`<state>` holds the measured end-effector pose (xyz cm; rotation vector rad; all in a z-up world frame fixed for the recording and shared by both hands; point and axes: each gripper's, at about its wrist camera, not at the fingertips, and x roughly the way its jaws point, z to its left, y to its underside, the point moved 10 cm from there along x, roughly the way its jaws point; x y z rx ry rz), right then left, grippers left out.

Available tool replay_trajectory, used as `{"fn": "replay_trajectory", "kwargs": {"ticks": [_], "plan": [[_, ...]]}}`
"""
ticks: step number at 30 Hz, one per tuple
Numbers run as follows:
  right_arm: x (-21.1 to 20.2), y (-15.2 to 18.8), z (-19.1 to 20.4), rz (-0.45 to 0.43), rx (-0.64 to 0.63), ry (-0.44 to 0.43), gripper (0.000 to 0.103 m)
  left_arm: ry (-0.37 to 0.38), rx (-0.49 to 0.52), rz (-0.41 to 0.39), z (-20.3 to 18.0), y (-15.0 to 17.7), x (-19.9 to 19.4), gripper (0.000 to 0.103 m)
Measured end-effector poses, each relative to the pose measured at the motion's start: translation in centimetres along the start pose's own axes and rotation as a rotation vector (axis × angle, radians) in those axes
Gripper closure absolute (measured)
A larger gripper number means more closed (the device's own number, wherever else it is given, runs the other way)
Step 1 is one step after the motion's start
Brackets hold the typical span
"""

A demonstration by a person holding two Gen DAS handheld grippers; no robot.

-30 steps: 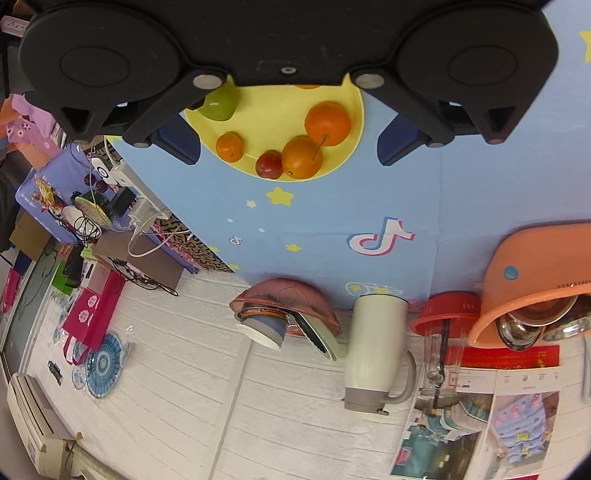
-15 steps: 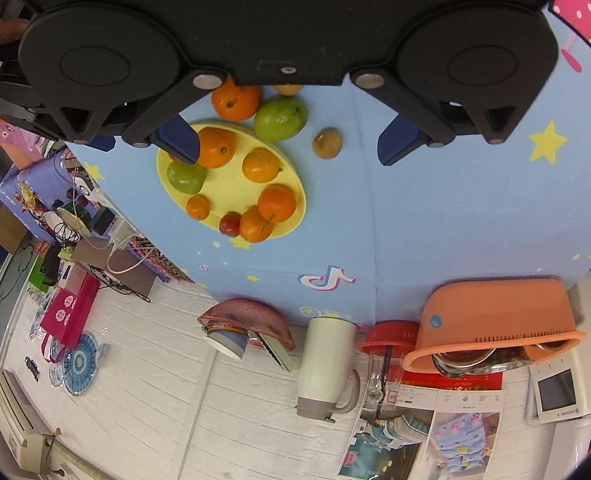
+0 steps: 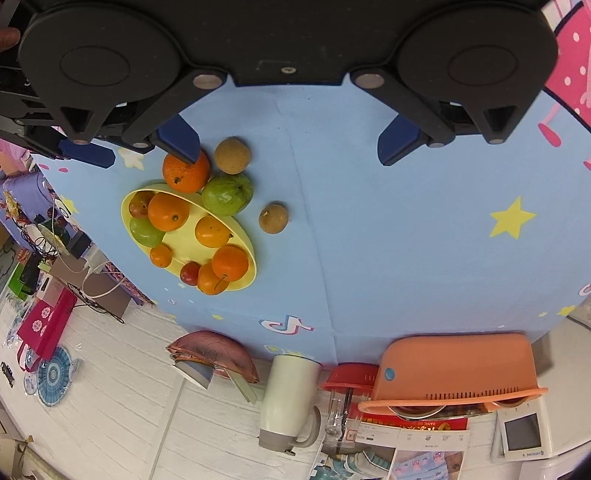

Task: Organize fruits
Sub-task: 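Move both open tools back toward the loose fruits, then grasp an orange with the right tool while the left tool grasps a brown kiwi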

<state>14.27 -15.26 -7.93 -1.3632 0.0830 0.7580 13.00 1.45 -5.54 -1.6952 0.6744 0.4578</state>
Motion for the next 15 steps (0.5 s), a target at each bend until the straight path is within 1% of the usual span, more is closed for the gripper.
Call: {"fn": "replay_trajectory", "kwargs": {"ticks": [5,8,12,14,15], "plan": [[0.9,0.4,1.4,0.034,-0.036,-0.025,0.000,0.006,-0.016,-0.003,0.5,0.2,-0.3,0.000],[1.6,0.5,1.7,0.049,-0.053,-0.009,0.000,0.011,-0.019,0.001,0.7,0.3,-0.3,0.000],[2.2,0.3,2.0,0.054,-0.068,-0.011,0.005,0.014,-0.019,0.004,0.8,0.2,-0.1,0.000],[2.5,0.1,2.3,0.056,-0.080,-0.015,0.013,0.018,-0.023,0.006,0.9,0.3,0.0,0.000],[2.7,0.1,2.4,0.055,-0.086,-0.015,0.015,0.020,-0.023,0.007,0.9,0.3,0.1,0.000]]}}
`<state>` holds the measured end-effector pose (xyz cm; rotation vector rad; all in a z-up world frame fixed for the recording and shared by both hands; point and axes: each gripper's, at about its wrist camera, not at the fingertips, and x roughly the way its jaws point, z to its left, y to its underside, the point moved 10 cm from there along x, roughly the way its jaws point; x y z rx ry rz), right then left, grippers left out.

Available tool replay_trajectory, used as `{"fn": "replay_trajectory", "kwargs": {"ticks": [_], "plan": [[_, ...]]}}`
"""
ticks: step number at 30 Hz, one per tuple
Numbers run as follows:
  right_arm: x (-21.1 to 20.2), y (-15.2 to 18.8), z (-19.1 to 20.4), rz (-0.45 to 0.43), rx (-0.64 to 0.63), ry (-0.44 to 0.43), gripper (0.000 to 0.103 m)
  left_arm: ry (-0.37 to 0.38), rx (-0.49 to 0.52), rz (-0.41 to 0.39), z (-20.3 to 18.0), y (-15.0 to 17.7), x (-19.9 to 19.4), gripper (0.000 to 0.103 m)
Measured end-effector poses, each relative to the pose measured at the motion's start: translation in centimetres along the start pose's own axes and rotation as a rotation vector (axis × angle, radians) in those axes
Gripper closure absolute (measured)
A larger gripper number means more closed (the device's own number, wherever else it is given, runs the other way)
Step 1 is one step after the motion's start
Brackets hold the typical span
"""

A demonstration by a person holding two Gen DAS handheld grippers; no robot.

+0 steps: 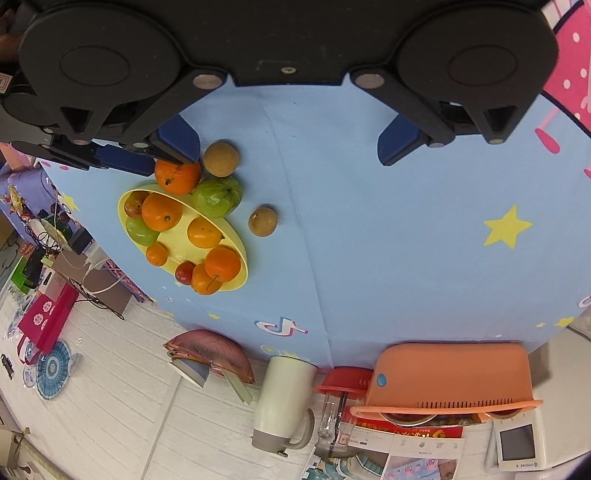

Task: Organize fruits
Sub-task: 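Grasp an orange with the right tool while the left tool grasps a brown kiwi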

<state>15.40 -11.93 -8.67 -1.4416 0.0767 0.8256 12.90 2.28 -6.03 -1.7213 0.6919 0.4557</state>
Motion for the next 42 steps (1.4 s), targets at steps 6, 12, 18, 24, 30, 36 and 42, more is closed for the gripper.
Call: {"fn": "replay_trajectory", "kwargs": {"ticks": [6,12,18,24,30,36,42], "plan": [[0.6,-0.4,0.2,-0.019,-0.027,0.018,0.033,0.008,0.006,0.009,0.0,0.2,0.2,0.000],[-0.7,0.0,-0.7,-0.015,-0.041,0.059,0.034,0.036,0.049,0.011,-1.4,0.2,0.7,0.000],[-2.0,0.7,-2.0,-0.005,-0.026,0.084,0.034,0.055,0.111,0.027,-3.5,0.2,2.3,0.000],[-2.1,0.9,-2.1,-0.008,-0.013,0.072,0.033,0.071,0.144,0.068,-4.7,0.5,4.0,0.000],[-2.1,1.0,-2.3,-0.014,-0.003,0.061,0.032,0.062,0.155,0.067,-5.0,0.5,4.2,0.000],[-2.1,1.0,-2.3,-0.013,-0.003,0.062,0.032,0.071,0.178,0.077,-5.6,0.6,4.3,0.000],[-2.2,1.0,-2.2,-0.010,-0.012,0.064,0.032,0.066,0.188,0.074,-5.8,0.6,4.4,0.000]]}}
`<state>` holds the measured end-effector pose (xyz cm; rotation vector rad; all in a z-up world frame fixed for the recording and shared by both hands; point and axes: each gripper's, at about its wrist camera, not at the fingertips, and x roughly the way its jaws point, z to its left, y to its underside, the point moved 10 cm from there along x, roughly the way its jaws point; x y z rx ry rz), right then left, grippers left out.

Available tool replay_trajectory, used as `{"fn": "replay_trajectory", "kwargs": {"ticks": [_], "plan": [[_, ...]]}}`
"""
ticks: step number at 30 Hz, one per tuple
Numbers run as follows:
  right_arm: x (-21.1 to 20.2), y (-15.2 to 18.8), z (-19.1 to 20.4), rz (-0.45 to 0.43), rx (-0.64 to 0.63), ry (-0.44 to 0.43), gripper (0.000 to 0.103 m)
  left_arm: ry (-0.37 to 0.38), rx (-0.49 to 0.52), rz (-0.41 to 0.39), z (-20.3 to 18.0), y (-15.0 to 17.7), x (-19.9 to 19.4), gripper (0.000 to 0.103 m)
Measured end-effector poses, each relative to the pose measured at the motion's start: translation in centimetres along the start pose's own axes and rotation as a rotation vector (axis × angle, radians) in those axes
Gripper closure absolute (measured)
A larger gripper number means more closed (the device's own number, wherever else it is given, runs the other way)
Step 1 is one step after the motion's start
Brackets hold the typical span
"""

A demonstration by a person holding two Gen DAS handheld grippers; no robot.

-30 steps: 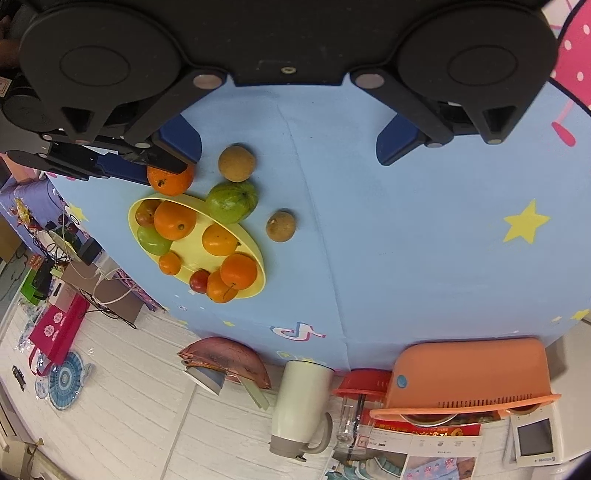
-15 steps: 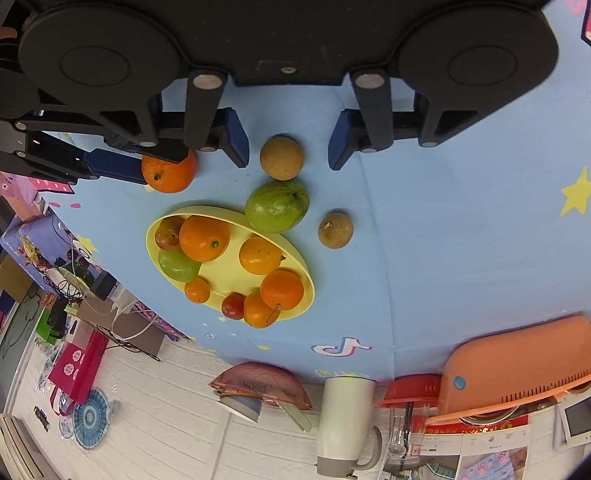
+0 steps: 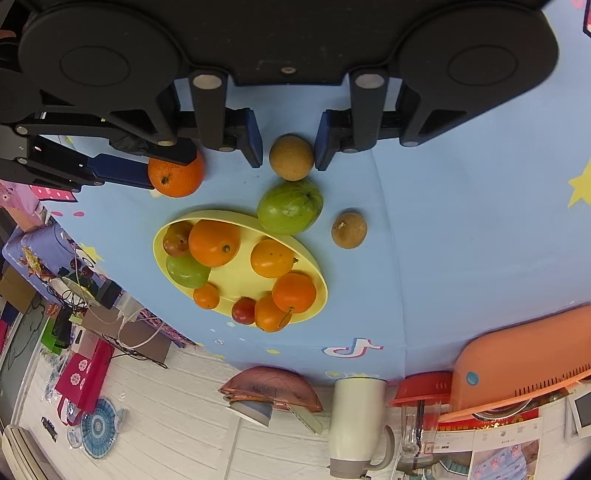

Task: Organize fruits
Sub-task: 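Grasp an orange with the right tool while the left tool grasps a brown kiwi, then carry the orange and kiwi over the yellow plate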

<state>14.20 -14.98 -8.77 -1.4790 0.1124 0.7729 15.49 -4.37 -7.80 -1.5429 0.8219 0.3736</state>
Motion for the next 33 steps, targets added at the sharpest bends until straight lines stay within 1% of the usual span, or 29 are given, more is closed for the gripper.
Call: {"fn": "replay_trajectory", "kwargs": {"ticks": [3,7,9,11,14,19,21,24,26,28,33], "plan": [[0.0,0.0,0.0,0.001,-0.002,-0.001,0.032,-0.004,0.006,-0.004,0.0,0.0,0.0,0.000],[0.0,0.0,0.0,0.002,0.005,-0.005,0.035,-0.011,0.006,-0.005,0.1,0.0,0.0,0.000],[-0.2,-0.1,-0.1,0.001,0.013,-0.003,0.036,0.012,-0.003,-0.001,-0.1,0.1,-0.4,0.000],[-1.0,-0.6,-0.2,-0.029,0.023,-0.019,0.036,0.032,-0.003,-0.017,-0.4,-0.3,-1.2,0.000],[-2.0,-2.3,-0.9,-0.075,0.033,-0.019,0.036,0.058,0.010,-0.057,-1.2,-2.0,-2.3,0.000],[-2.5,-5.5,-3.0,-0.145,0.026,0.036,0.035,0.099,0.031,-0.120,-2.5,-5.9,-2.7,0.000],[-2.4,-6.6,-3.9,-0.167,0.029,0.056,0.035,0.108,0.034,-0.135,-2.9,-7.3,-2.3,0.000],[-1.9,-8.0,-5.2,-0.188,0.030,0.080,0.035,0.130,0.020,-0.135,-3.3,-8.9,-1.0,0.000],[-1.2,-8.6,-6.0,-0.192,0.035,0.088,0.035,0.122,0.022,-0.130,-3.4,-9.6,0.1,0.000],[-0.5,-8.9,-6.7,-0.189,0.047,0.096,0.035,0.106,0.025,-0.119,-3.2,-10.0,1.4,0.000],[1.4,-9.1,-7.7,-0.166,0.070,0.096,0.035,0.111,0.028,-0.075,-3.3,-10.1,4.0,0.000]]}}
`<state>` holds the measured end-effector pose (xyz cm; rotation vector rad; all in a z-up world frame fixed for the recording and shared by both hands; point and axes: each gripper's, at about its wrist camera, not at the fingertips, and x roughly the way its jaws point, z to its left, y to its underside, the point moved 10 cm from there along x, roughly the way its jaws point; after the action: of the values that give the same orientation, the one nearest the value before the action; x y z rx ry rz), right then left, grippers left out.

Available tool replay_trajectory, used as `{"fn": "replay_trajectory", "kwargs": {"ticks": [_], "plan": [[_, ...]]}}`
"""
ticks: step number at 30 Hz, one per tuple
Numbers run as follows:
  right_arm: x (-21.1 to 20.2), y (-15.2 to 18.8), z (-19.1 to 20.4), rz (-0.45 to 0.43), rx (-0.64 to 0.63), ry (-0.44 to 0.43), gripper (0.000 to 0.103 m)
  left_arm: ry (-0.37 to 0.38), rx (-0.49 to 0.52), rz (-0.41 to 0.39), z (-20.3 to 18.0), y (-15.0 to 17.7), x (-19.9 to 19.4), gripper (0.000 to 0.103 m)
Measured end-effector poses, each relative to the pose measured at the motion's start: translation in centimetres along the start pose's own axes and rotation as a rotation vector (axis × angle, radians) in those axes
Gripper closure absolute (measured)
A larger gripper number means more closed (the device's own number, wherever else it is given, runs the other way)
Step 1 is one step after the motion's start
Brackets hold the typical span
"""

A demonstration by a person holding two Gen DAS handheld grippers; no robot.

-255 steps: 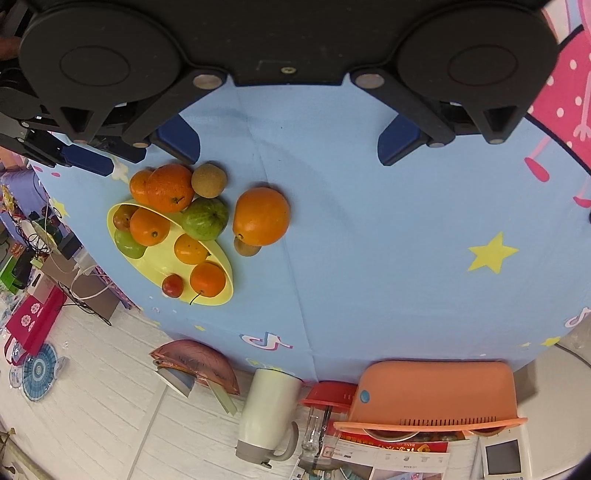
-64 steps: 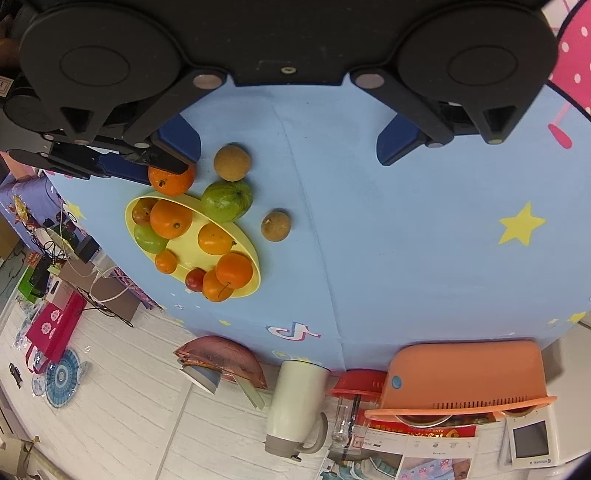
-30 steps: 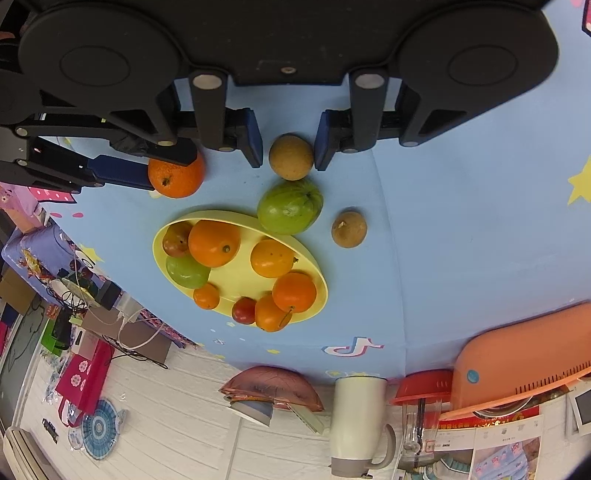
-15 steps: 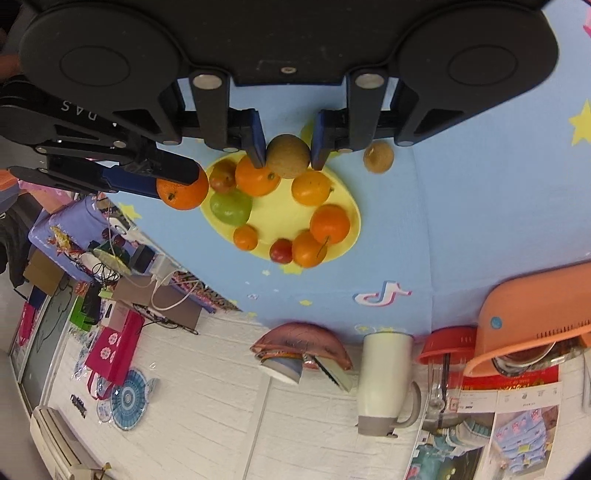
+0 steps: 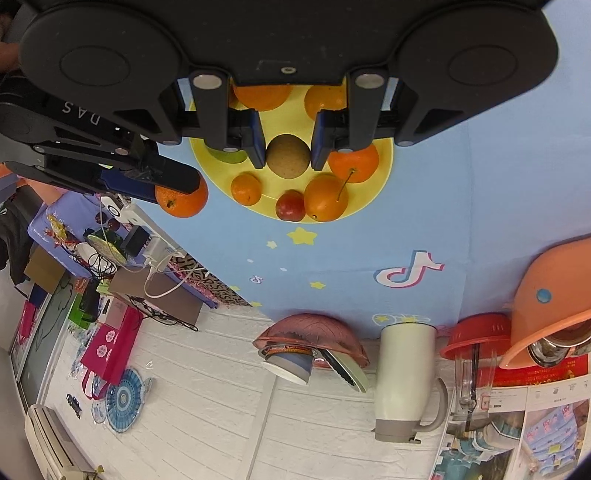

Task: Organize fruits
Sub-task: 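Carry the orange and kiwi over the yellow plate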

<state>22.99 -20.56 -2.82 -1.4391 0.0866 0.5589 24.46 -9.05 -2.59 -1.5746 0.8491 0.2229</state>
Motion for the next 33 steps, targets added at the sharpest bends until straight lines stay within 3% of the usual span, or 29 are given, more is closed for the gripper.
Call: {"fn": "replay_trajectory", "kwargs": {"ticks": [23,33], "plan": [[5.0,1.5,-1.1,0.097,0.016,-0.031,0.034,-0.002,0.049,0.114,0.8,1.7,5.4,0.000],[4.9,1.5,-1.0,0.096,0.000,-0.033,0.032,0.001,0.043,0.093,0.8,1.7,4.2,0.000]]}}
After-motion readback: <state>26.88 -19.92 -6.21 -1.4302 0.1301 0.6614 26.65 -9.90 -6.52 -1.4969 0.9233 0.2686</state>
